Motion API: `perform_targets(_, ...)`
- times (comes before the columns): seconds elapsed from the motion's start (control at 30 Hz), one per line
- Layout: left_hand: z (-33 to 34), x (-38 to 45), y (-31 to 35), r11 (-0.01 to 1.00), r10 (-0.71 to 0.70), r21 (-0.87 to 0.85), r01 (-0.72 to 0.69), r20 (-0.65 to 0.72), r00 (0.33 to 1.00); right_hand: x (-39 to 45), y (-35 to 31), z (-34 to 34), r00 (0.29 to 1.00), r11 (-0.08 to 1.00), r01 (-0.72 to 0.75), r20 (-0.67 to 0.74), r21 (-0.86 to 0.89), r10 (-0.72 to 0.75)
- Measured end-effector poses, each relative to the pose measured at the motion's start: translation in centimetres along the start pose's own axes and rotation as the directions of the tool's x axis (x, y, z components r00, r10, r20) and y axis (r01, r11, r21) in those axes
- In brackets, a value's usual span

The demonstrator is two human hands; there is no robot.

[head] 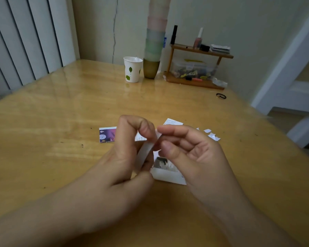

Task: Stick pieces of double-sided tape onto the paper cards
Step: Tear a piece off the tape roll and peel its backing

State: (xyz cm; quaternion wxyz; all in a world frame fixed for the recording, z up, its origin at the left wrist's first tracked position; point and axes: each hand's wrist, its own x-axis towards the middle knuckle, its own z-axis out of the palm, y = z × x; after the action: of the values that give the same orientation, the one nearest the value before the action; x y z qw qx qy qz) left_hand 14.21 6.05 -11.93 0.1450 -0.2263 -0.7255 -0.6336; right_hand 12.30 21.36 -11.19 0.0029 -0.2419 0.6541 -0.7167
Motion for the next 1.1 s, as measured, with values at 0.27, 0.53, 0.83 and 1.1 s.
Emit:
perform_targets(0.27,-0.7,-0.2,0.6,0.975,-0.206,-0.086,0.204,-0.021,0.978,0.0,-0.6,-0.3,0.997,0.997,0.053,-0.061,0.047,-0.051)
perform_targets(0.53,-0.5,-0.3,0.7,0.984,-0.173,-0.014,0.176,0.123,0.977,-0.2,0.0,-0.2,0.977,0.951,0.129,-0.127,-0.282,-0.17)
perform_targets(0.83,-0.3,-0.5,0.8,0.894,0.022,0.444,-0.06,0.09,0.996,-0.4,0.1,0.0,0.911,0.696,0.294,-0.028,-0.655,-0.411)
perform_targets(1.1,-0.3,-0.6,0.9,0.875,0.027,0.48,-0.068,0.093,0.995,-0.5,-0.1,0.1,0.953,0.851,0.199,-0.106,-0.486,-0.284)
